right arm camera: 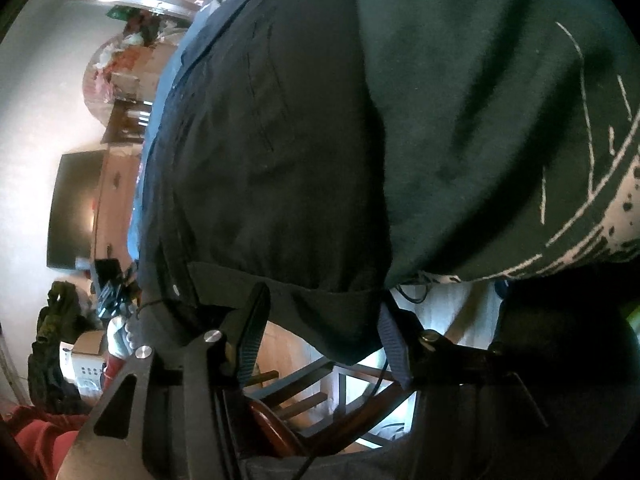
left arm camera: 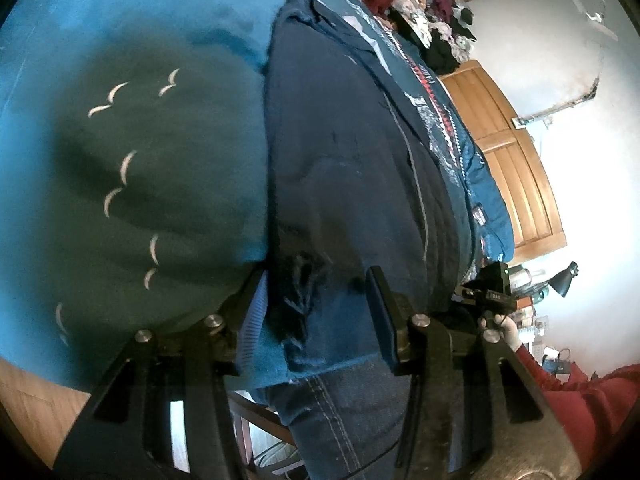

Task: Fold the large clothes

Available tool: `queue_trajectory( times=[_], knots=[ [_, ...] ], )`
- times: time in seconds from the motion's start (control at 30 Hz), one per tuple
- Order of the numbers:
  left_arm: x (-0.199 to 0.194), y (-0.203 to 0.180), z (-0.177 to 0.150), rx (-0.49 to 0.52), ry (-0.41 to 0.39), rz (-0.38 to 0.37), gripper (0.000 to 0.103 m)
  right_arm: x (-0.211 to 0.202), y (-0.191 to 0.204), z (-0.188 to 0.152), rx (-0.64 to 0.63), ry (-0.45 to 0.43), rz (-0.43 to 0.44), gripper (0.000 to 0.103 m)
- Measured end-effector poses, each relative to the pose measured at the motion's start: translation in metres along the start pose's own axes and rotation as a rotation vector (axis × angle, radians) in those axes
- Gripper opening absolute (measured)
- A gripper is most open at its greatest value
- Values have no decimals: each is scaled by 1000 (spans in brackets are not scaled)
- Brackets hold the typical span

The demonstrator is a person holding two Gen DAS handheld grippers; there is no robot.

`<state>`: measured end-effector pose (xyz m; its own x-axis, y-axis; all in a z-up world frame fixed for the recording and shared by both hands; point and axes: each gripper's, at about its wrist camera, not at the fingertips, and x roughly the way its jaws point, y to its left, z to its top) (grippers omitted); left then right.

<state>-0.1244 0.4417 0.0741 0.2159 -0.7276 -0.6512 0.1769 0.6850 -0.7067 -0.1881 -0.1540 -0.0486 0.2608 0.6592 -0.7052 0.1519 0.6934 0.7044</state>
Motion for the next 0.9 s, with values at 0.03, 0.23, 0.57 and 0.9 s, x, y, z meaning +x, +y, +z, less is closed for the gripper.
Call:
queue_trajectory(
  times=[0.03,0.23,0.57,0.9],
  knots=[
    [0,-2,-2,5,8,-3,48,-1,-1,-1,3,-3,3,59],
    [6,2,-1,-19,12,-17,47,0,-3,-2,14,-5,5,59],
    [5,-27,8,30,-25,-139,14,-41,-4,-3,36,-121,-3,59],
    [13,-3,-2,-42,-12,-129,15,-27,5,7,-9,-94,-56,59]
  ],
)
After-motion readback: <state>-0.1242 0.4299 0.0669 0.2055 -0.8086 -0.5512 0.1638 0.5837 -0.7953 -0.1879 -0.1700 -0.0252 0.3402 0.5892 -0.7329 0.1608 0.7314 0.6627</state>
